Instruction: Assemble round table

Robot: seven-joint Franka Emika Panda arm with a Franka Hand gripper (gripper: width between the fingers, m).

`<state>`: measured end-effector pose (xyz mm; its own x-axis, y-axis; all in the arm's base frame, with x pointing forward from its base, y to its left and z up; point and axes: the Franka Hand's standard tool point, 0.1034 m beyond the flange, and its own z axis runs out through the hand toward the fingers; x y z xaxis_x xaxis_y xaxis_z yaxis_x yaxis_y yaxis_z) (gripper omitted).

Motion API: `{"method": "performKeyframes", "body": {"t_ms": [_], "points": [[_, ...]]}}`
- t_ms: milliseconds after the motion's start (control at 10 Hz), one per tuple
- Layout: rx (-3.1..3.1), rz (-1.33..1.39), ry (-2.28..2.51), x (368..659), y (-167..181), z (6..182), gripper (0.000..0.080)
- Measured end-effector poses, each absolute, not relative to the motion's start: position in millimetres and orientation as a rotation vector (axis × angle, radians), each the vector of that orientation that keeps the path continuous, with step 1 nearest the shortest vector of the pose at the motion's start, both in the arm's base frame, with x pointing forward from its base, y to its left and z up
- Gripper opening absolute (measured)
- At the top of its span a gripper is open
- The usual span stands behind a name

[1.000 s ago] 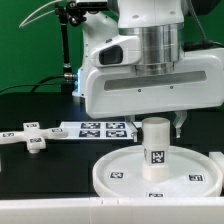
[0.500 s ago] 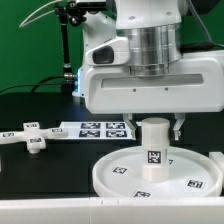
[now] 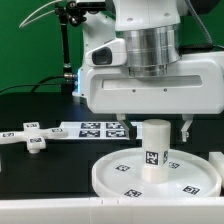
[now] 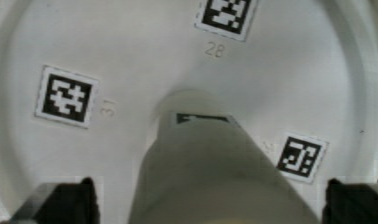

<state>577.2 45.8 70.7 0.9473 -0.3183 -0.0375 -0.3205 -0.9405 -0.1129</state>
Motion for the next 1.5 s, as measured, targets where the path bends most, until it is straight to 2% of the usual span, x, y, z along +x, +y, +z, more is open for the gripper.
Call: {"method": "performKeyframes", "body": {"t_ms": [500, 600, 1100, 1300, 1500], "points": [[-3.0, -0.002, -0.357, 546, 22, 80.5, 0.0649], [-3.007, -0.012, -0.364, 543, 17, 86.5, 0.0649], [-2.993, 0.01, -0.415, 544, 11, 83.7, 0.0649], [-2.978, 0.014, -0.472, 522, -26, 75.9, 0.0649], [-2.978, 0.004, -0.495, 510, -64, 80.1, 0.0649]]}}
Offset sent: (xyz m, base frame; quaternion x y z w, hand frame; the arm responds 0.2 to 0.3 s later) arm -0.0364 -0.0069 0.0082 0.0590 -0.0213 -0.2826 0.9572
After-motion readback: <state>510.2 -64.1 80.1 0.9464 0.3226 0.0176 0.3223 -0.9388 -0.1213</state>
